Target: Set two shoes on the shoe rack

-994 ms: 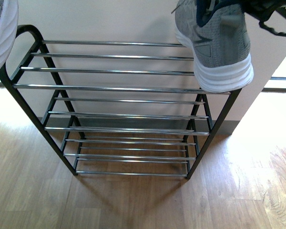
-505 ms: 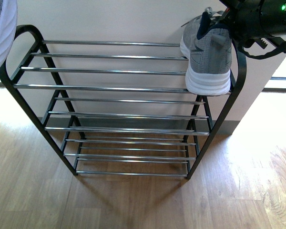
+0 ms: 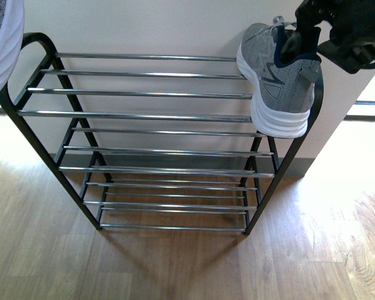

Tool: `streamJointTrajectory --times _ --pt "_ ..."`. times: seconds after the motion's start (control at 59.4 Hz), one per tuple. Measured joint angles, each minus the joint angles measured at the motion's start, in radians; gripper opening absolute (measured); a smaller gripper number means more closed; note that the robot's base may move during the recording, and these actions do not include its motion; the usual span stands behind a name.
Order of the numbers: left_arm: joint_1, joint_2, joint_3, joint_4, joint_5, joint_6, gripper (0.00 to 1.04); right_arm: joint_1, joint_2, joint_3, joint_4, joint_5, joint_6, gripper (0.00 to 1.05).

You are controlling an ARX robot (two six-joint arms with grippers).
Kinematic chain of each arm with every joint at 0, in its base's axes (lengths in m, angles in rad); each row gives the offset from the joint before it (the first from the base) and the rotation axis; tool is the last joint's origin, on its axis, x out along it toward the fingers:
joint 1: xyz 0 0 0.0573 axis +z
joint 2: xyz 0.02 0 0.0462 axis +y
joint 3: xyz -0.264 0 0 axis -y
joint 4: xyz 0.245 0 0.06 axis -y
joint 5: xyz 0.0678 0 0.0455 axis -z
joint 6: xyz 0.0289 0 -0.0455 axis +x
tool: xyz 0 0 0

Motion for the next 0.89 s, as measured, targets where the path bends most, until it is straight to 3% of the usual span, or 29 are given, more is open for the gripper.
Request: streamJointTrajectory --times 0.202,0.354,0.539,0.623,0.707,0.892 --pt "0.000 0.000 0.000 0.000 0.000 0.000 0.01 -0.053 -0.137 -0.049 -0.085 -0.041 0.032 0.76" --pt "0.000 0.000 0.000 0.000 0.000 0.000 0.01 -0.136 -0.261 -0.117 -0.101 0.025 -0.107 0.97" --pt "0.000 0.000 0.000 0.000 0.000 0.000 0.01 -0.228 -0.366 -0.215 -0.006 0.034 -0.361 0.93" --pt "0.000 0.000 0.000 0.000 0.000 0.000 0.01 -0.227 -0.377 -0.344 0.322 -0.079 -0.540 0.80" --pt "0.000 0.000 0.000 0.000 0.003 0.000 0.01 -0.210 -0.400 -0.466 0.514 -0.106 -0.650 0.68" --pt "0.001 0.000 0.000 0.000 -0.005 0.000 0.01 -0.208 -0.513 -0.622 0.631 -0.105 -0.735 0.41"
